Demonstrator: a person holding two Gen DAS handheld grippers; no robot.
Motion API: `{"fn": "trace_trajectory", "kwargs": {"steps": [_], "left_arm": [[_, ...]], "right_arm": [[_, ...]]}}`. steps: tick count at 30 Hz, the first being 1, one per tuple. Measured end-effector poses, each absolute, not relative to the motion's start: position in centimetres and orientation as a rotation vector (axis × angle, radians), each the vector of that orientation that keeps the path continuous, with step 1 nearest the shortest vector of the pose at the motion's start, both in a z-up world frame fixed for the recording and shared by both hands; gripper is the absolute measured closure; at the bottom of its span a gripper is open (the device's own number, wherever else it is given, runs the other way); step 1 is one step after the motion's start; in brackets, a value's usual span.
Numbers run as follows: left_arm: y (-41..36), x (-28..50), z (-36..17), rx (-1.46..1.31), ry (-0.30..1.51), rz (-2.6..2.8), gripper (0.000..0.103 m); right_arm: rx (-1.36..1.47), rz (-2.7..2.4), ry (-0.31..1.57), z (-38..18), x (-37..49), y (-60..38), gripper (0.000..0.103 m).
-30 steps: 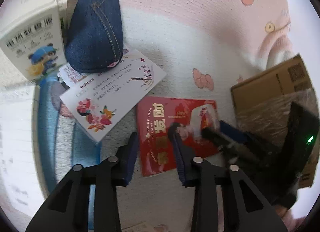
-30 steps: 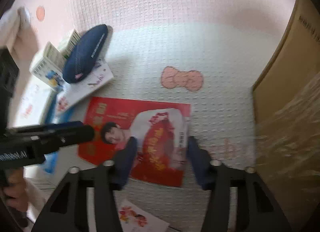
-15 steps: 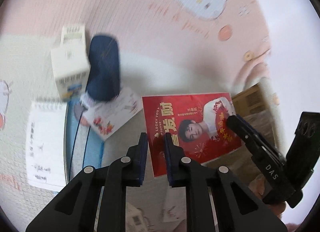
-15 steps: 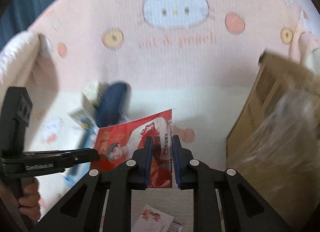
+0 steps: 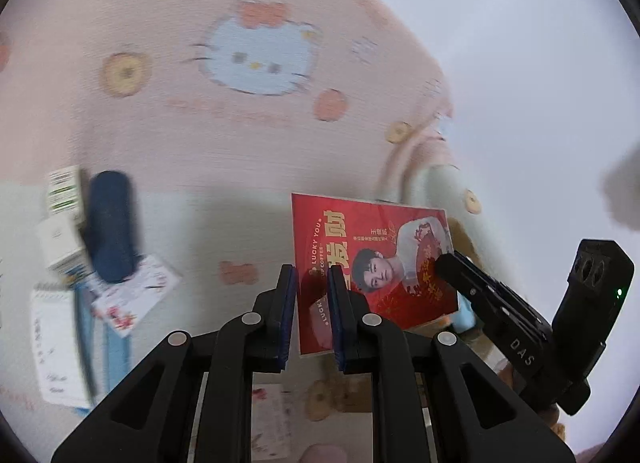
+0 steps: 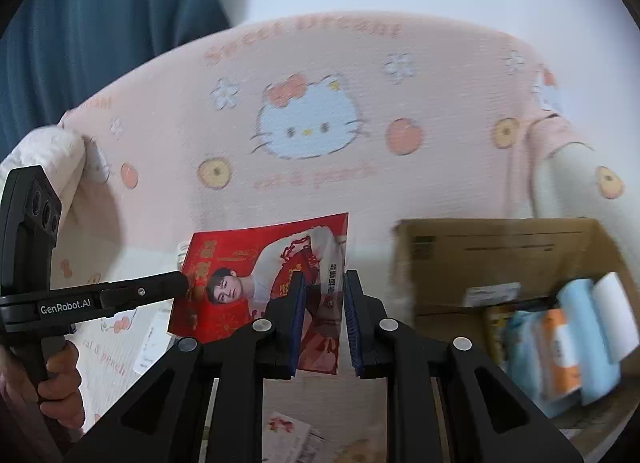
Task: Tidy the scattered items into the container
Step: 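Carry the red envelope into the cardboard box and open the right gripper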
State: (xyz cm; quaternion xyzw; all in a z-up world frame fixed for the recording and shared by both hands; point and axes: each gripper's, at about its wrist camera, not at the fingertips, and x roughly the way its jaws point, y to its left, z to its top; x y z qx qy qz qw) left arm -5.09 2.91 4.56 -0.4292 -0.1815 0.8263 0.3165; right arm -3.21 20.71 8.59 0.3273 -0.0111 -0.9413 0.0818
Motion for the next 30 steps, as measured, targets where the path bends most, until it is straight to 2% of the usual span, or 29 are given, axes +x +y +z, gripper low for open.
{"fn": "trace_trajectory", "kwargs": {"steps": [7, 14, 21, 22, 24, 27, 30], "left_arm": [[10.9, -4.4, 6.4, -1.097, -0.373, 2.045, 0.085], [18.2, -2.8, 7.4, -1.079, -0.200, 1.951, 0.085], [20.2, -1.4, 5.6, -1.198, -0.094, 1.907, 0.085], [20.4, -1.4, 5.4, -1.222, -0.069, 1.901, 0.084], [20.5, -1.6, 4.8, -1.276, -0.051, 1.882, 0.073], [19.9, -1.8, 4.8, -1.280, -0.080, 1.893, 0.070], [20.0, -1.9, 5.3, -1.245, -0.026, 1.931, 0.068]], "right_arm": [[0.991, -2.921, -0.105, 10.6, -1.4, 28.0, 0.087], [1.089, -2.980, -0.270, 10.6, 0.1, 36.5, 0.086], [1.217, -2.906, -0.367, 8.2, 0.9, 39.6, 0.086], [1.232, -2.893, -0.365, 7.9, 0.9, 39.6, 0.086], [1.298, -2.852, -0.342, 7.1, 0.7, 39.5, 0.086], [1.356, -2.849, -0.288, 6.6, 0.8, 39.4, 0.085], [1.367, -2.856, -0.283, 6.7, 1.1, 39.7, 0.084]]}}
